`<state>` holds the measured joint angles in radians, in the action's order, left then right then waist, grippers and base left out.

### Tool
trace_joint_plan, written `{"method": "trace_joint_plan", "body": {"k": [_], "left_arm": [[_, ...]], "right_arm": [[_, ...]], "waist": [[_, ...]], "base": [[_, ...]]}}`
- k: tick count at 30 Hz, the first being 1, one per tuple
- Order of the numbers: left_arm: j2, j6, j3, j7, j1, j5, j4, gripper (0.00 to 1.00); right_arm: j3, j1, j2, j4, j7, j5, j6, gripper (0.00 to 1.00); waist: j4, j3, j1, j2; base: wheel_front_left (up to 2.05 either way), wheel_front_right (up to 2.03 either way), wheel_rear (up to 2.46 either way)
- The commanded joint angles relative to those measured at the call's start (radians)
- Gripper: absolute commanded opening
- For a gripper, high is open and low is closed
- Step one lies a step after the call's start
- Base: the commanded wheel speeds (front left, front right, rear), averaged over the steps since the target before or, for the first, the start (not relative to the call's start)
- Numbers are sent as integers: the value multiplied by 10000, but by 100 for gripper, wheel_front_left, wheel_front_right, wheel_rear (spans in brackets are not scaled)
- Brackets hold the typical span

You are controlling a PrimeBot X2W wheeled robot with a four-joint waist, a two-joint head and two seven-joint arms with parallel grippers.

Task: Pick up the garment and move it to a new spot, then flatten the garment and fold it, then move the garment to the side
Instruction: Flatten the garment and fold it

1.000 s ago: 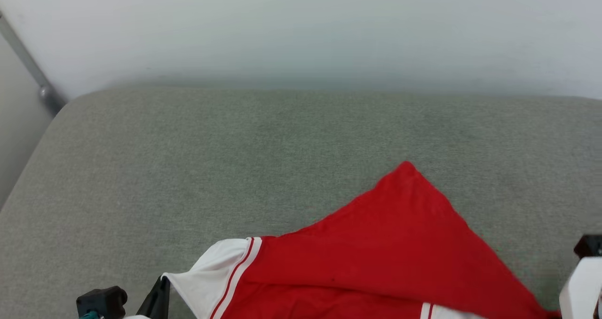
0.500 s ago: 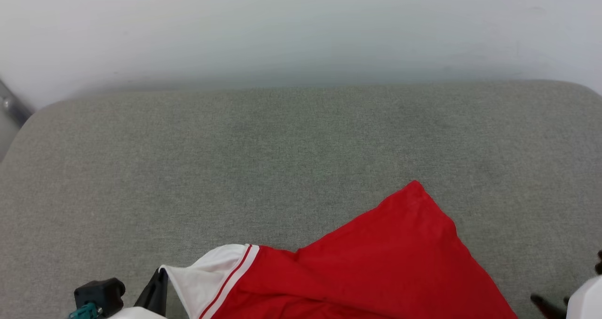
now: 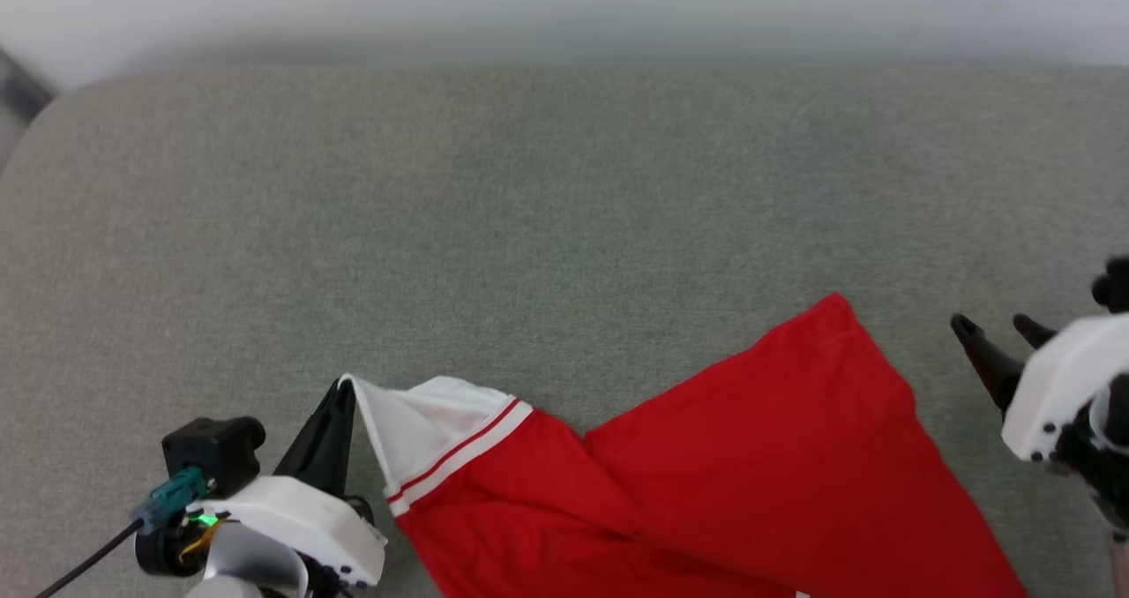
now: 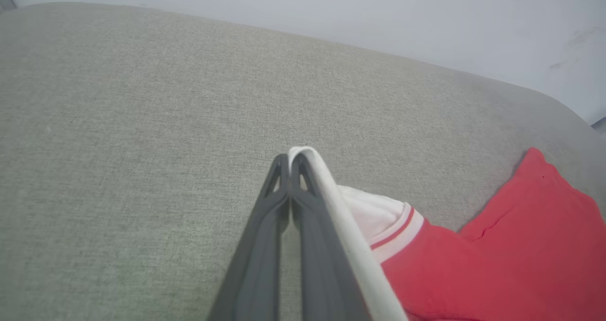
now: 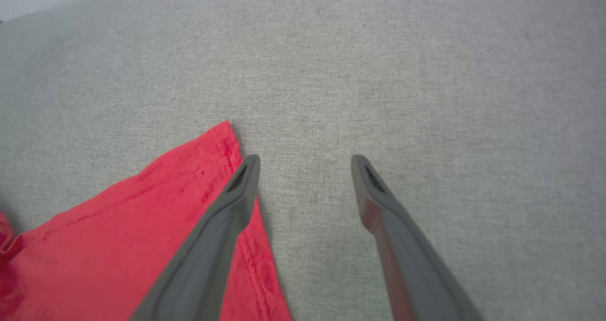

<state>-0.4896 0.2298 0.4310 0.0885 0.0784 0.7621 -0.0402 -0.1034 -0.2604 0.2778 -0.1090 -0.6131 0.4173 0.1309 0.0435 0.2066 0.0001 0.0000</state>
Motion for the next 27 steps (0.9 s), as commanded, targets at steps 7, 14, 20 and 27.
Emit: {"method": "trace_joint_plan", "body": {"k": [7, 14, 20, 27], "left_arm": [[269, -372, 221, 176, 894, -173, 297, 0], [502, -628, 318, 407, 1394, -211, 530, 0], [674, -803, 380, 569, 1730, -213, 829, 0], [776, -900, 458, 667, 1767, -140, 1185, 0]], "right_arm": [[1051, -1807, 487, -580, -2769, 343, -4, 100], [1586, -2586, 367, -918, -4362, 246, -4, 100], [2235, -2635, 210, -1669, -5088, 322, -2, 100], [2621, -2628, 283, -2050, -4838, 666, -2, 0]], "waist": [[622, 965, -1, 0], [885, 1504, -1, 0], [1034, 1827, -1, 0], [1085, 1655, -1, 0]], "base": [[0, 0, 0], [0, 0, 0], [0, 0, 0], [0, 0, 0]]}}
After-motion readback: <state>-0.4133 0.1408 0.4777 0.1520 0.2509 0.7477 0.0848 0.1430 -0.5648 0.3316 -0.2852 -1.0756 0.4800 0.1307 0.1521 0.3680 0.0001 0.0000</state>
